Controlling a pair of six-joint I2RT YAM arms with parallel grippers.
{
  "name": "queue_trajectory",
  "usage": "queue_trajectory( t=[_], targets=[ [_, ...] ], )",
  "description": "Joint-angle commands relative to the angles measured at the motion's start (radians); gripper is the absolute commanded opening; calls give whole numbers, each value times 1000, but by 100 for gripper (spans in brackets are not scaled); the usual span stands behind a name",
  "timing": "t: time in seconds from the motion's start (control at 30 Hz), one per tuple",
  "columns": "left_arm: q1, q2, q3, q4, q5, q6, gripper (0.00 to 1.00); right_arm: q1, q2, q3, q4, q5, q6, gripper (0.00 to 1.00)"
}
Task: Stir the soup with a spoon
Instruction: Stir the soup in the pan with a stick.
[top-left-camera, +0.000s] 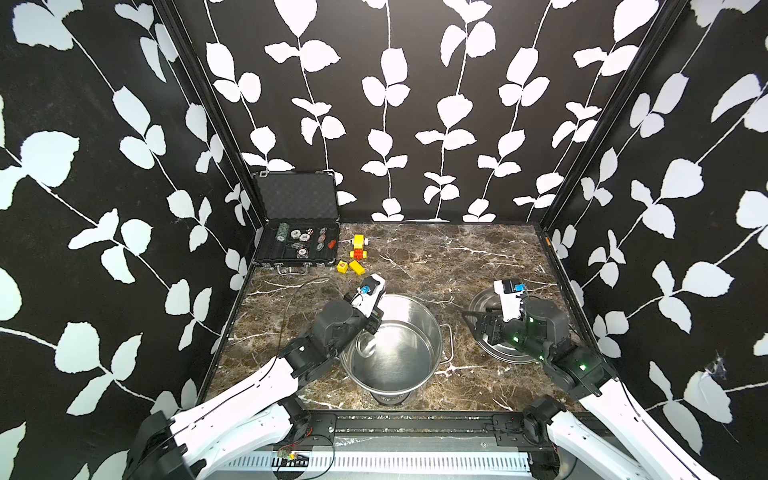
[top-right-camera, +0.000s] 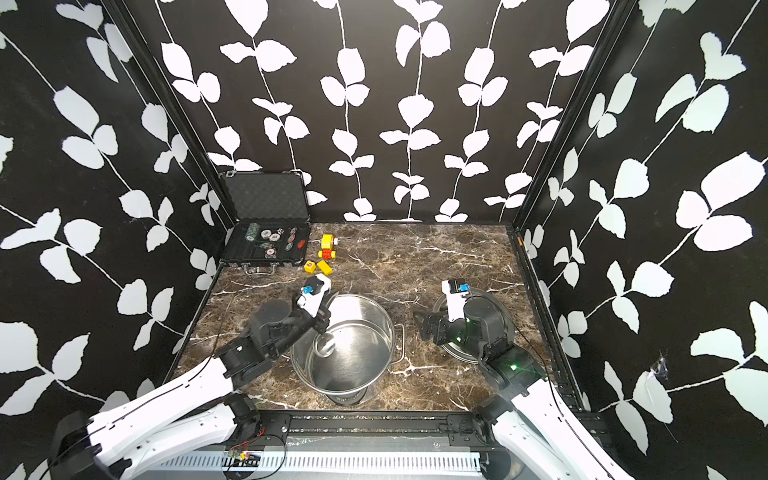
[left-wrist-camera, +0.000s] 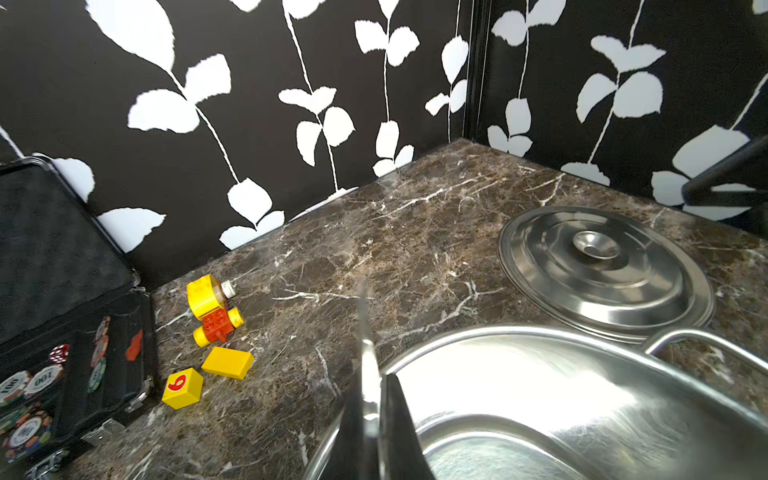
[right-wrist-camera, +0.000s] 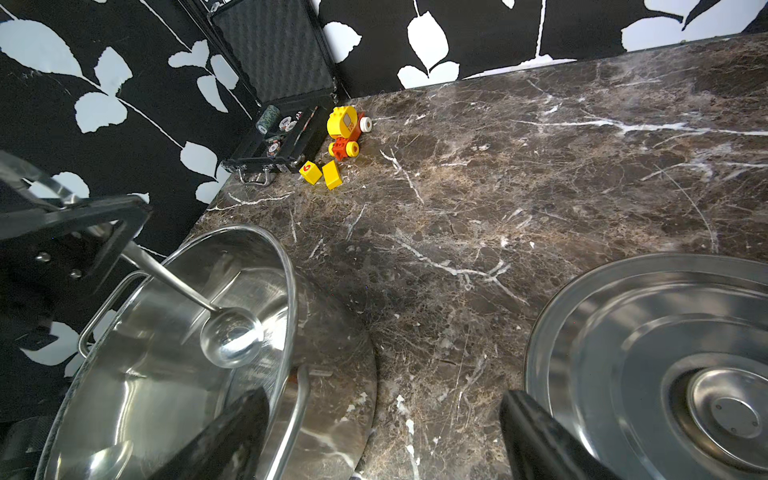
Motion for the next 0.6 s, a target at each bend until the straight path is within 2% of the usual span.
queue_trajectory(
  t=[0.0, 0.2, 0.3, 0.57],
  targets=[
    [7, 76, 95, 106, 123, 19, 0, 4, -11, 4, 13, 8, -24, 89],
    [5, 286, 233, 142, 273, 60, 0, 4, -17, 5, 12, 16, -20, 89],
    [4, 367, 264, 209, 374, 16, 0, 4, -28, 1, 10, 22, -16, 89],
    [-81, 421, 284, 239, 487, 14, 0, 4, -75, -3, -14, 66, -10, 90]
  ],
)
